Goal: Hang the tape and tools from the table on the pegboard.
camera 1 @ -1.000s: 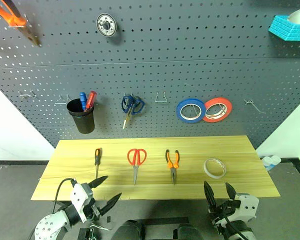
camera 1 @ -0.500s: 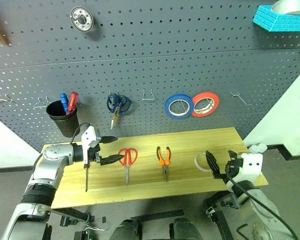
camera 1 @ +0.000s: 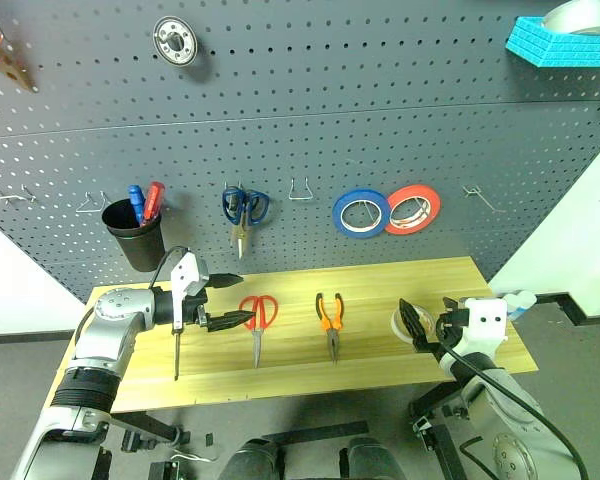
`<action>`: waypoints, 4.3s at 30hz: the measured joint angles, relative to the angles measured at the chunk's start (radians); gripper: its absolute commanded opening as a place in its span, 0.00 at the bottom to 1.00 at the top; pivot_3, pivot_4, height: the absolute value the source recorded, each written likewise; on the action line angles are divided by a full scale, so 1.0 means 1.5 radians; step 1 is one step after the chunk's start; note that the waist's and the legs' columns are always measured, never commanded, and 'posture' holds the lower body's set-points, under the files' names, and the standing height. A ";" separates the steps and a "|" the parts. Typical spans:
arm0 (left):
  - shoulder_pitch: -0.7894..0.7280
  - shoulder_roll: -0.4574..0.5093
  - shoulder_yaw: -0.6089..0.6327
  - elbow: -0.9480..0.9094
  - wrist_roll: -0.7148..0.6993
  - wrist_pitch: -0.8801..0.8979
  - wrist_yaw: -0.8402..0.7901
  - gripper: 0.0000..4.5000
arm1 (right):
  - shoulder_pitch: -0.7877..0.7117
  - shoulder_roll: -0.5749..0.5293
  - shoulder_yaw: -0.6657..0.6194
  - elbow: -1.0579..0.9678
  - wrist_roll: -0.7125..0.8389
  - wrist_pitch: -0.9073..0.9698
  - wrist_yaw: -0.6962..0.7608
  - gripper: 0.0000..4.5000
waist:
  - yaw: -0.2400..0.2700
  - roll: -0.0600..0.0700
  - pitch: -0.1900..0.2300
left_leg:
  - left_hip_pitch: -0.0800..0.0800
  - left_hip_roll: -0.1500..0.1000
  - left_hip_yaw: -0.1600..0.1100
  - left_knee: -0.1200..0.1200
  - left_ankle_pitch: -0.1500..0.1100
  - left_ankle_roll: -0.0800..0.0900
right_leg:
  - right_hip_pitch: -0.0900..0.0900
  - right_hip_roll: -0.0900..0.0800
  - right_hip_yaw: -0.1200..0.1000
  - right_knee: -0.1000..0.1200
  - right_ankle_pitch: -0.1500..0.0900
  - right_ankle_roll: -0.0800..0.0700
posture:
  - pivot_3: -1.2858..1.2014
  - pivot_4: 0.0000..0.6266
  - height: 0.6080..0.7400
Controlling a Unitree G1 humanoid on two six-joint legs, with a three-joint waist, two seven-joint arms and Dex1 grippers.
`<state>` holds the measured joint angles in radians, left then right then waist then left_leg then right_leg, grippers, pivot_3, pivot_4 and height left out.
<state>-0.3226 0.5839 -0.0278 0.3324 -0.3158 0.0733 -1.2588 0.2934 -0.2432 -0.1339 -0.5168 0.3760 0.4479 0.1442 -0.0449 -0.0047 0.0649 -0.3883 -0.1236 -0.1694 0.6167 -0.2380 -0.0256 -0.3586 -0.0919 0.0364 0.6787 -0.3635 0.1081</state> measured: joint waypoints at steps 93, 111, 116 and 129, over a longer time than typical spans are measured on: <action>0.219 0.026 0.017 -0.321 -0.050 0.148 0.102 0.99 | -0.273 -0.011 0.049 0.362 -0.139 0.111 0.038 1.00 | 0.001 -0.002 0.098 | -0.007 0.000 0.003 0.002 0.000 0.000 | -0.006 -0.001 0.002 0.004 0.000 -0.001 | 0.52 0.43 0.84; 0.231 0.043 0.023 -0.353 -0.073 0.167 0.120 0.99 | -0.273 -0.012 0.054 0.363 -0.145 0.121 0.057 1.00 | 0.001 -0.005 0.114 | -0.012 0.000 0.003 0.002 0.000 0.000 | -0.010 -0.001 0.002 0.004 0.000 -0.001 | 0.53 0.45 0.84; 0.234 0.048 0.028 -0.366 -0.075 0.173 0.122 0.99 | -0.280 -0.015 0.065 0.370 -0.146 0.121 0.076 1.00 | 0.001 -0.005 0.120 | -0.012 0.000 0.003 0.002 0.000 0.000 | -0.011 -0.001 0.002 0.003 0.000 -0.001 | 0.53 0.47 0.84; 0.245 0.058 0.031 -0.383 -0.088 0.184 0.125 0.99 | -0.301 -0.029 0.062 0.421 -0.151 0.109 0.092 1.00 | 0.002 -0.008 0.125 | -0.013 0.000 0.003 0.001 0.000 0.000 | -0.011 -0.001 0.002 0.003 0.000 -0.001 | 0.53 0.45 0.84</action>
<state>0.0447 0.6710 0.0190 -0.2428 -0.4480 0.3490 -1.0708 -0.1577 -0.2867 -0.0415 0.1143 0.1492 0.6108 0.2825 -0.0420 -0.0165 0.2518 -0.4075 -0.1232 -0.1649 0.6183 -0.2379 -0.0253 -0.3751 -0.0935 0.0400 0.6825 -0.3630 0.1074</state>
